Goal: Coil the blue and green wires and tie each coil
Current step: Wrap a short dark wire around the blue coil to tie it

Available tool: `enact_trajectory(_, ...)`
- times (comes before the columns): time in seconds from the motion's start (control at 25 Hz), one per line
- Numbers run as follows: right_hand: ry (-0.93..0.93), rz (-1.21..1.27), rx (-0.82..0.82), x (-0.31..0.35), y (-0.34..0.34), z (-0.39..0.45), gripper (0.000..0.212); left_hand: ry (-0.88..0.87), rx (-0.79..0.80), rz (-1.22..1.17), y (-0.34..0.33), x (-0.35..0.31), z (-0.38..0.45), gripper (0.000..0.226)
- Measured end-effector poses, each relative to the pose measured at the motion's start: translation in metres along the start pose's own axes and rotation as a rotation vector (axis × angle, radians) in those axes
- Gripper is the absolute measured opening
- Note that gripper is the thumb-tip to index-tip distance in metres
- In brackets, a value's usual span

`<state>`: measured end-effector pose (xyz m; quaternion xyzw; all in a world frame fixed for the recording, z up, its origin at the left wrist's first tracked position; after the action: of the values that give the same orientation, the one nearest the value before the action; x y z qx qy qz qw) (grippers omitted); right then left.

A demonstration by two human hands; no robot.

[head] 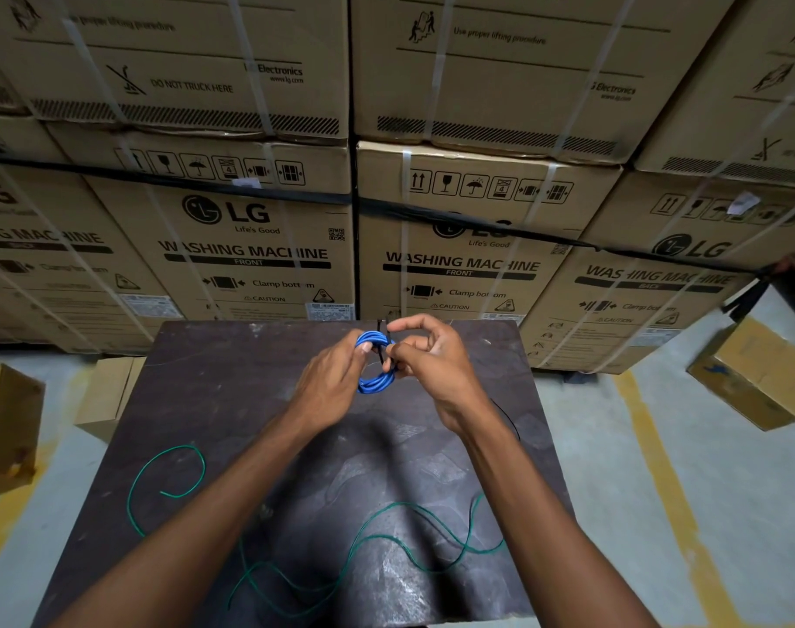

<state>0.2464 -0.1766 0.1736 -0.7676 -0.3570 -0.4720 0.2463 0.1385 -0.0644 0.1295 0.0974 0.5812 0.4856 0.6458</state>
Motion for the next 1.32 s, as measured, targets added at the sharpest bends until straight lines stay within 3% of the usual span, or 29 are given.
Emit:
enact_trajectory(0.36, 0.041, -0.055, 0.043, -0.0008, 0.0013, -0.0012, 0.018, -0.003, 0.003, 0.013, 0.0014, -0.0009, -0.001, 0.044)
enact_trajectory(0.72, 0.086, -0.06, 0.052, 0.0022, 0.0016, -0.0049, 0.017, -0.005, 0.037, 0.033, 0.0, -0.0018, 0.0002, 0.031)
enact_trajectory(0.96, 0.103, -0.072, 0.047, 0.0026, 0.0016, -0.0054, 0.017, 0.009, 0.032, 0.023, -0.0008, 0.0009, -0.0002, 0.039)
enact_trajectory(1.2, 0.111, -0.069, 0.061, 0.0019, 0.0012, -0.0048, 0.017, 0.01, 0.036, 0.017, -0.001, -0.0003, -0.0001, 0.026)
enact_trajectory(1.32, 0.099, -0.061, 0.064, 0.0007, 0.0018, -0.0038, 0.017, 0.019, 0.035, 0.022, -0.0006, -0.0001, 0.0004, 0.031)
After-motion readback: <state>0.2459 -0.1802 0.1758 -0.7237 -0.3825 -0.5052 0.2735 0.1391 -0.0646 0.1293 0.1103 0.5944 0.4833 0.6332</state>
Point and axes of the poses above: each hand's wrist, its own z-axis towards the middle knuckle, its own y-axis out of the back of the hand, x = y × z, the point moved 6 cm from there along z, towards the middle knuckle, and after that the axes turned 13 degrees about -y, right-handed, at the moved point
